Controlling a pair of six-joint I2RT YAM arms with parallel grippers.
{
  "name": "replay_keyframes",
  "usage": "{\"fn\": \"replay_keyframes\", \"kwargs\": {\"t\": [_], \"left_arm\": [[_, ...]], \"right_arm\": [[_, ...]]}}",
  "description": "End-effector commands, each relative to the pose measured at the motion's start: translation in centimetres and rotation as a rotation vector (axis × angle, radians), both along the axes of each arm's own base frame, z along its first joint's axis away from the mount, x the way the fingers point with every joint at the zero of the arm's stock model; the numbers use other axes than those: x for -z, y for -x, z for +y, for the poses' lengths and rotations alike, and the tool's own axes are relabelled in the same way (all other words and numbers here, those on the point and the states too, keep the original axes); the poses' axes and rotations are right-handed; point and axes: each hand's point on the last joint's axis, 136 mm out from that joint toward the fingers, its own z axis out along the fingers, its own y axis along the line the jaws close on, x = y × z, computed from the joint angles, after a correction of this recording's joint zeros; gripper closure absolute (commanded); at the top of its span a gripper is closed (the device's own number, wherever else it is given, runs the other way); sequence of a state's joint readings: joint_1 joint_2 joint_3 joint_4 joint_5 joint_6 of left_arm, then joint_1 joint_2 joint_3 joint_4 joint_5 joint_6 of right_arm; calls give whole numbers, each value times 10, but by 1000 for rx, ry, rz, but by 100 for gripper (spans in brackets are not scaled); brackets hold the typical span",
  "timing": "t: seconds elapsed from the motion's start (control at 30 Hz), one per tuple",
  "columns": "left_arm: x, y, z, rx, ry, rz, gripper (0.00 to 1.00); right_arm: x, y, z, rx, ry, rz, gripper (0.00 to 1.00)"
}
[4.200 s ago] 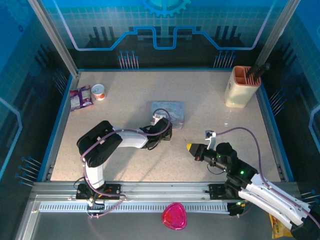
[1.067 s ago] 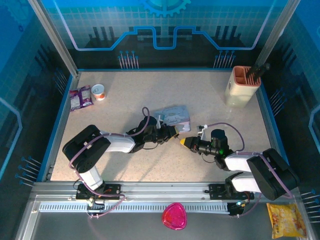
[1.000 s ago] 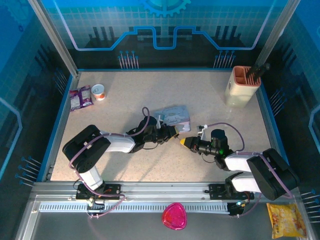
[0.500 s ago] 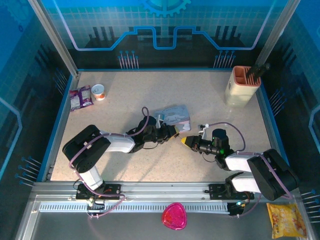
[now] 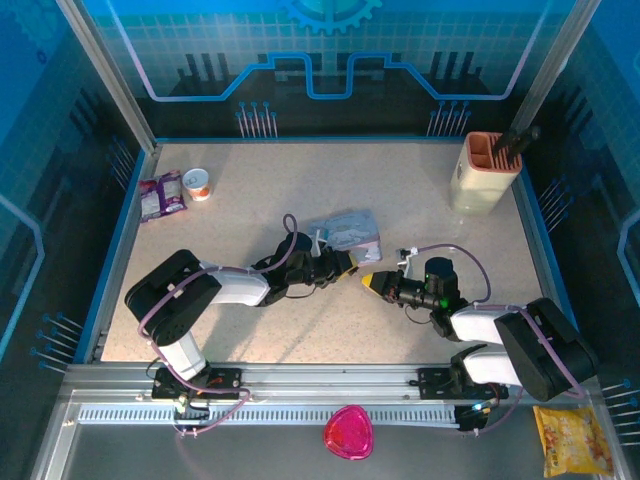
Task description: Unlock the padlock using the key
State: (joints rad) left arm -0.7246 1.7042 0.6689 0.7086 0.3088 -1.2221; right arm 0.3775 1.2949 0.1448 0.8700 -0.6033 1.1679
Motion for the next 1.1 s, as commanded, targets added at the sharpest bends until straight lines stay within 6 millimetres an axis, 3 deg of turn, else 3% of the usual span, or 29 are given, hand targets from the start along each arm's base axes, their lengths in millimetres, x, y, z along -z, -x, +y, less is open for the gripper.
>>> {"fn": "replay_keyframes", "kwargs": {"t": [0.0, 0.2, 1.07], "left_arm": [[-24, 9, -7, 49, 77, -26, 100], [-34, 18, -13, 86, 89, -32, 100], [-40, 33, -23, 121, 163, -42, 100]], "right_arm": [[-16, -6, -1, 6, -30, -64, 100], [-20, -7, 0, 4, -43, -72, 100], [-27, -14, -6, 20, -75, -80, 100]]}}
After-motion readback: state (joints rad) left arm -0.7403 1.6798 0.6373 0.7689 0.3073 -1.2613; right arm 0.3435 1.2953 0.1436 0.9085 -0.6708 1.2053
